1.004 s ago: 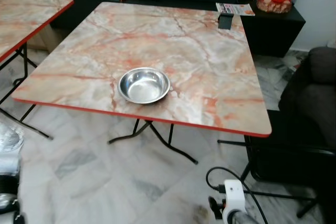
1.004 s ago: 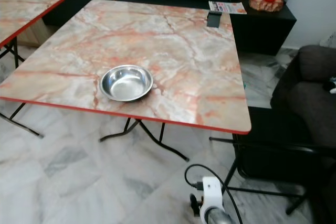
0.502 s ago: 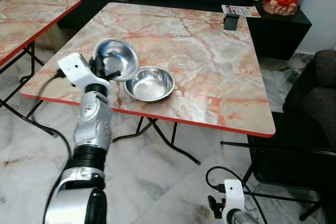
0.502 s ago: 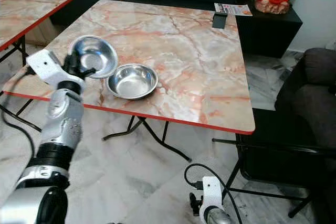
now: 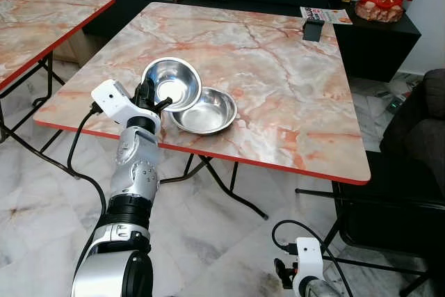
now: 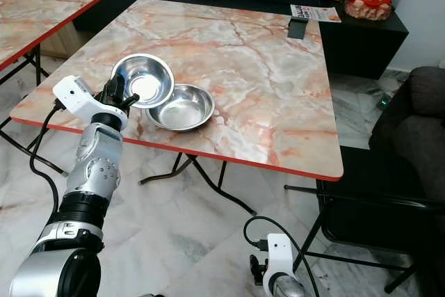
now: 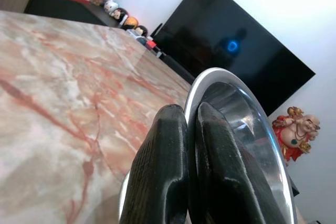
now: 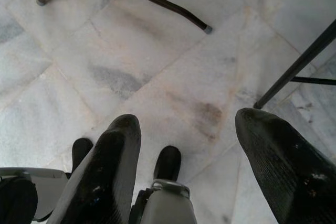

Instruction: Setting the table

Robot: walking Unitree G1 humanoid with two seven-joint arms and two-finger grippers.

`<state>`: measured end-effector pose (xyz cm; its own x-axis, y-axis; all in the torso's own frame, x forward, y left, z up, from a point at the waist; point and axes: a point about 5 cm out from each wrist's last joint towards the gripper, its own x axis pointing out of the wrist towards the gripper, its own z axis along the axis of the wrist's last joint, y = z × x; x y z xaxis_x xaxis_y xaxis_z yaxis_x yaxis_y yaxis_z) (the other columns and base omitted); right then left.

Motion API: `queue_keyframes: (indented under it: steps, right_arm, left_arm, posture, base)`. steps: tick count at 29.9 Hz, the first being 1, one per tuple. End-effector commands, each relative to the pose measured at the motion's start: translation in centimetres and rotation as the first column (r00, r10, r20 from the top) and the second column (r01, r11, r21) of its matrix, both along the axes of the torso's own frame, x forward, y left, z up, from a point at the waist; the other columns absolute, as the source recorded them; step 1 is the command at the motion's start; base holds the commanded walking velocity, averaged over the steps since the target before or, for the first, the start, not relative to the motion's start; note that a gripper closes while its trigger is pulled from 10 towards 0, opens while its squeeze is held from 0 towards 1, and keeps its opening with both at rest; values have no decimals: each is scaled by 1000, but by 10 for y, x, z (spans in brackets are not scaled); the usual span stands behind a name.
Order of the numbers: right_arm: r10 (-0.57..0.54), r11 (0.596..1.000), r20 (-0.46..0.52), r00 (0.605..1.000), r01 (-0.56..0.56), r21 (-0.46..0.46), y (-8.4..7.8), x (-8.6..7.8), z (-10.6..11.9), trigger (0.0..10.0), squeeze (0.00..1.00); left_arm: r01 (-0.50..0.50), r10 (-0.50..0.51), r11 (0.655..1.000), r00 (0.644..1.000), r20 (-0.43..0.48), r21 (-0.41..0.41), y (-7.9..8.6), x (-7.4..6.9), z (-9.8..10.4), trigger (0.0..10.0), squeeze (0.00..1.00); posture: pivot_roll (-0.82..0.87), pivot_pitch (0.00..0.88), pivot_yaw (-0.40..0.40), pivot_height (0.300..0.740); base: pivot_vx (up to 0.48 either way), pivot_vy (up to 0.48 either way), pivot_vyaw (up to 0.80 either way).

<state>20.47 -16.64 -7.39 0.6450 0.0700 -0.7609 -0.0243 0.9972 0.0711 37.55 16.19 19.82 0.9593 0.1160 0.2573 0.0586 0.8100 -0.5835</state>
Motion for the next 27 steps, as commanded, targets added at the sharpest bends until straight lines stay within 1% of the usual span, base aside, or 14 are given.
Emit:
queue_keyframes:
  steps: [1, 10, 13, 15, 22, 27]
  right_arm:
    - [-11, 1000, 0, 1000, 11, -2, -2, -2, -1, 10000, 0]
    - [-27, 999, 5, 1000, 27, 17, -1, -2, -1, 10000, 0]
    - [-28, 999, 8, 1000, 28, 25, -1, -2, -1, 10000, 0]
    - [-24, 1000, 7, 1000, 24, 18, -1, -2, -1, 10000, 0]
    - [-23, 1000, 2, 1000, 23, 9, -1, -3, -2, 10000, 0]
    - [-22, 1000, 0, 1000, 22, 9, -1, -4, -2, 10000, 0]
  left_arm:
    - [13, -13, 1000, 1000, 8, 26, 0, 0, 4, 10000, 0]
    - [26, -27, 999, 1000, 3, 27, -1, 0, 2, 10000, 0]
    - [31, -31, 999, 1000, 2, 35, -1, -1, 2, 10000, 0]
    - [34, -34, 998, 999, -3, 44, -2, -1, 1, 10000, 0]
    - [65, -65, 997, 998, 0, 33, -4, -1, 1, 10000, 0]
    - [99, -99, 994, 995, -11, 41, -8, -2, 0, 10000, 0]
  posture:
    - [63, 100, -48, 740]
    - [60, 109, -45, 740]
    - [62, 113, -45, 740]
    - [61, 114, -45, 740]
    - [60, 116, -45, 740]
    - [61, 117, -45, 740]
  base:
    - [345, 0, 0]
    - [351, 0, 0]
    - [354, 0, -456]
    - [352, 0, 0]
    - [348, 0, 0]
    - [53, 0, 0]
